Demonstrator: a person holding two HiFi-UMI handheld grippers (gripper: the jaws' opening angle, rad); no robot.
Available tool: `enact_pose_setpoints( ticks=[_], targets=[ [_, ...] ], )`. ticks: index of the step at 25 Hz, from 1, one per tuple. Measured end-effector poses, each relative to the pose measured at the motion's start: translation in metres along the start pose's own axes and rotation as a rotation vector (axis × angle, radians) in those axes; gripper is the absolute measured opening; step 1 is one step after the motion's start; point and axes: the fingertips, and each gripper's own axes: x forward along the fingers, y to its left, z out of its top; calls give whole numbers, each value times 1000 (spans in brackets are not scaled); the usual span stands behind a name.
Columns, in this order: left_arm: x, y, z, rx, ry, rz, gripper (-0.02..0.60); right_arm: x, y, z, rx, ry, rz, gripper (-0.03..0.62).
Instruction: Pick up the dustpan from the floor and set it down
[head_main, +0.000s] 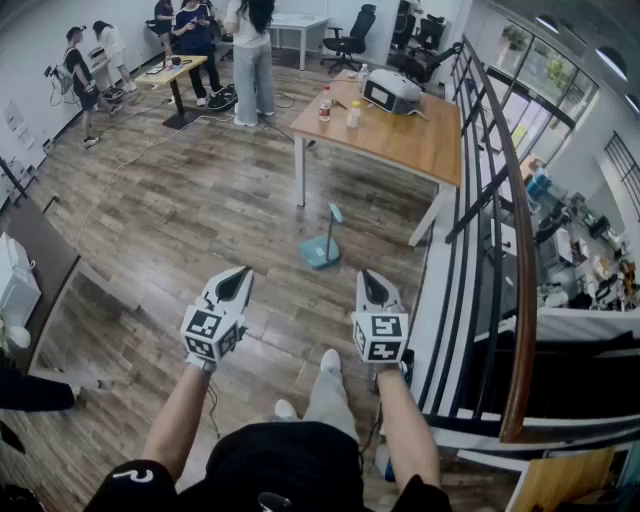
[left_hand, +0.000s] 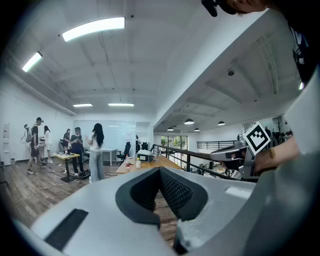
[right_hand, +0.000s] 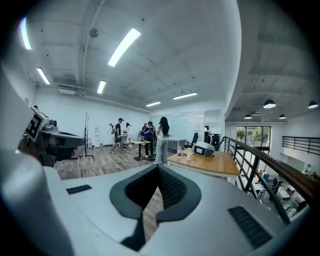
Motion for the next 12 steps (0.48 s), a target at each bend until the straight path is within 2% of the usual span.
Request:
enact_pose_setpoints(
  ticks=[12],
  targets=[
    [69, 28, 1, -12, 20, -7, -3, 62, -35, 7, 29, 1, 7, -6]
  ],
)
